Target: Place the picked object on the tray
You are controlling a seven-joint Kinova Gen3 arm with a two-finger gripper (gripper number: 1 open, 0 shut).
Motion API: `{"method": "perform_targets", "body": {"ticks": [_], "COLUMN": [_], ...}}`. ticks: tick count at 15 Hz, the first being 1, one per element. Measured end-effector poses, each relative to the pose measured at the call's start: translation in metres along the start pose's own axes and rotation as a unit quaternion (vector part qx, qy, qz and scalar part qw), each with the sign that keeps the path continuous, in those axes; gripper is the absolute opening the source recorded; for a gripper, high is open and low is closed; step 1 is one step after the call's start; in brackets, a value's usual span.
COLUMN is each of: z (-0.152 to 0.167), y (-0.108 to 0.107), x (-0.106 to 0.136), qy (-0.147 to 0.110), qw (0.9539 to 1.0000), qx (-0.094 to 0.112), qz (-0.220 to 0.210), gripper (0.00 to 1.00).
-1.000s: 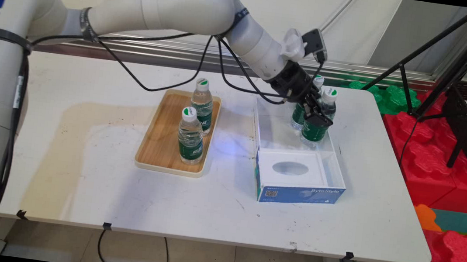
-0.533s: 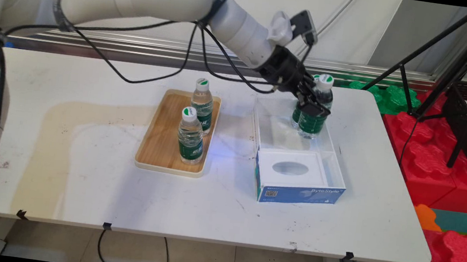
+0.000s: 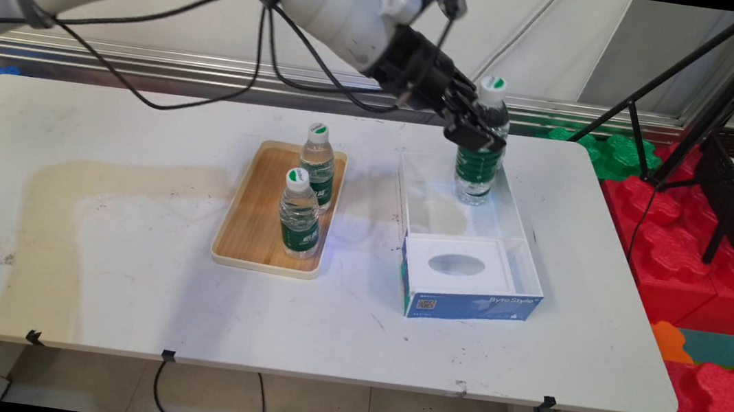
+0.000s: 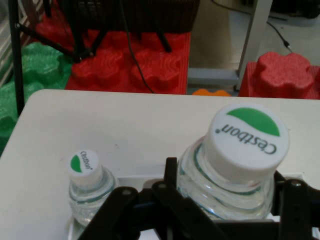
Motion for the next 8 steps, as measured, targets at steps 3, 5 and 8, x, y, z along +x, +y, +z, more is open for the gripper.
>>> {"method": "perform_targets", "body": {"ticks": [3, 5, 8], "z": [-0.025, -0.043, -0.073], "y": [0.002, 0.004, 0.006], "x": [0.003, 0.005, 0.005], "qy": [0.007, 0.012, 0.017], "qw": [1.0000, 0.9999, 0.9999], "qx": [0.002, 0.002, 0.003], "qz": [0.002, 0.003, 0.002], "gripper": [0.00, 0.00, 0.00]}}
